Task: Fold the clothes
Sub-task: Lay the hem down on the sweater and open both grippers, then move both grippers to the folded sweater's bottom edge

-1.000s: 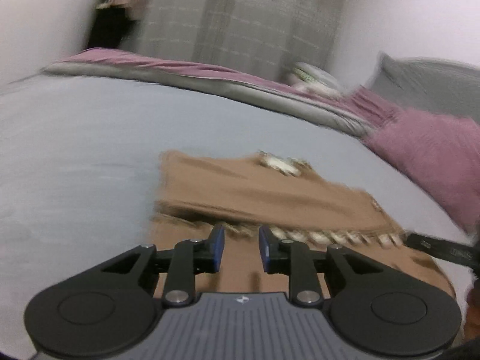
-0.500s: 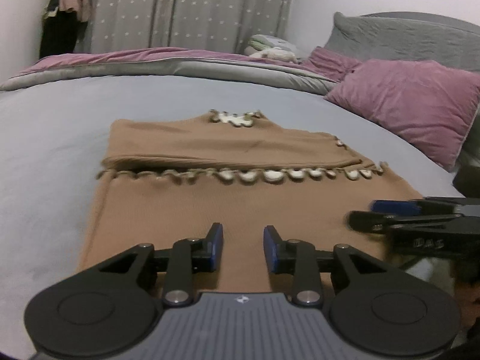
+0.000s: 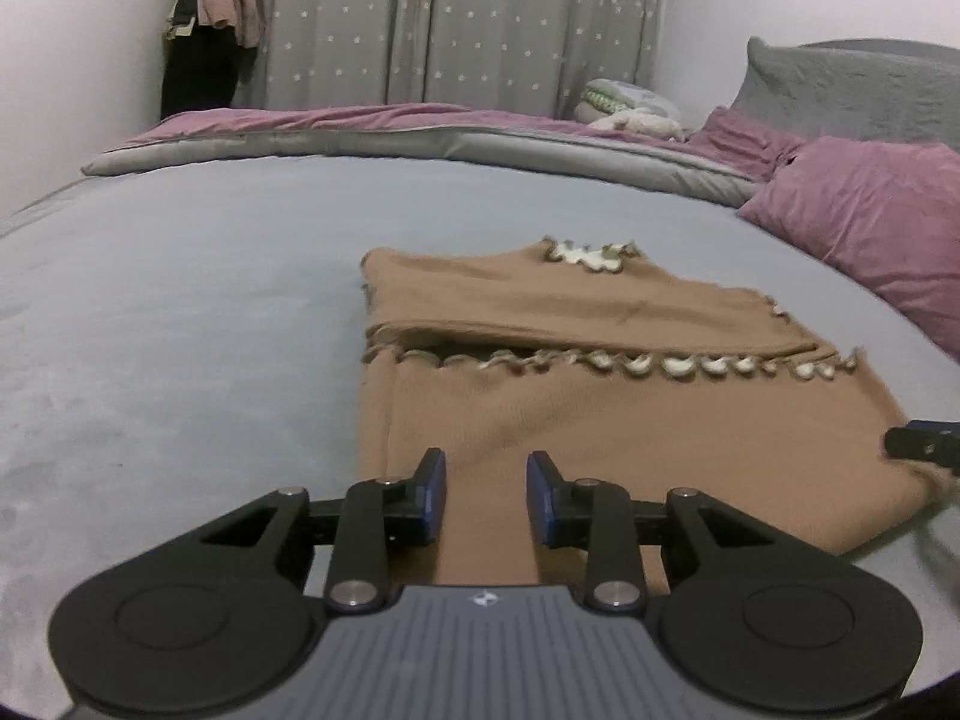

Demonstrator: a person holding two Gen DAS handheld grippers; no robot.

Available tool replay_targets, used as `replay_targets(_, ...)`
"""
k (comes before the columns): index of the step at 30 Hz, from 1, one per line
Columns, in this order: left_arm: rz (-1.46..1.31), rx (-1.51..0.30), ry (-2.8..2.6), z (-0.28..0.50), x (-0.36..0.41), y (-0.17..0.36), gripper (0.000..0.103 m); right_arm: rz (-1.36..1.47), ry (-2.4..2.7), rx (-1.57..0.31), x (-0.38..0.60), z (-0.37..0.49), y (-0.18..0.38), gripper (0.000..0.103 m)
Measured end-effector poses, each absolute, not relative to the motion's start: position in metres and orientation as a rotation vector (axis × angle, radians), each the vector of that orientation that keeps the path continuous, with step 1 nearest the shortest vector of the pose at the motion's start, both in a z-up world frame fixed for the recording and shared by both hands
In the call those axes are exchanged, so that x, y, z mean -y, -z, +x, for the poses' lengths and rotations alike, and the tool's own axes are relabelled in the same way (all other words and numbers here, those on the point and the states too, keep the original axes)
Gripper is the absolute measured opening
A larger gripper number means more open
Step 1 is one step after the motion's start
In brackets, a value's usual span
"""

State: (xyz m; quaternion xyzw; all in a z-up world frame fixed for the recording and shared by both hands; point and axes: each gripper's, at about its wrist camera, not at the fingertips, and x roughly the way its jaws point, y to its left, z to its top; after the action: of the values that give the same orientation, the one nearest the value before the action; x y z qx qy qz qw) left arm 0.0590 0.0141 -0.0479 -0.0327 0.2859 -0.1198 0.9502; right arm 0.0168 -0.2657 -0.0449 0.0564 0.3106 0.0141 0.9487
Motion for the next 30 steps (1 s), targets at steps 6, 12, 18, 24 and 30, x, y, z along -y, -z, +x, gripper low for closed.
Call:
replay_targets(6, -0.06, -0.594, 0.39, 0.05, 0.014, 0.048, 0.03, 0.072, -0.114, -0.638, 0.228, 0.025, 0.039, 0.05)
replay_targets(12, -0.018, -0.62, 0.402, 0.049, 0.012, 0.057, 0.031, 0.024, -0.136, -0.67, 0.215, 0.029, 0.049, 0.051)
replay_targets(18, -0.026, -0.634, 0.331, 0.053, -0.014, 0.055, 0.031, 0.067, -0.085, -0.678, 0.251, 0.02, 0.049, 0.051)
replay_targets(24, -0.088, -0.662, 0.258, 0.059, -0.038, 0.044, 0.031, 0.099, -0.06, -0.675, 0.281, 0.003, 0.039, 0.05)
replay_targets(30, -0.214, -0.73, 0.223, 0.066, -0.056, 0.03, 0.032, 0.225, -0.025, -0.684, 0.301, 0.002, 0.019, 0.055)
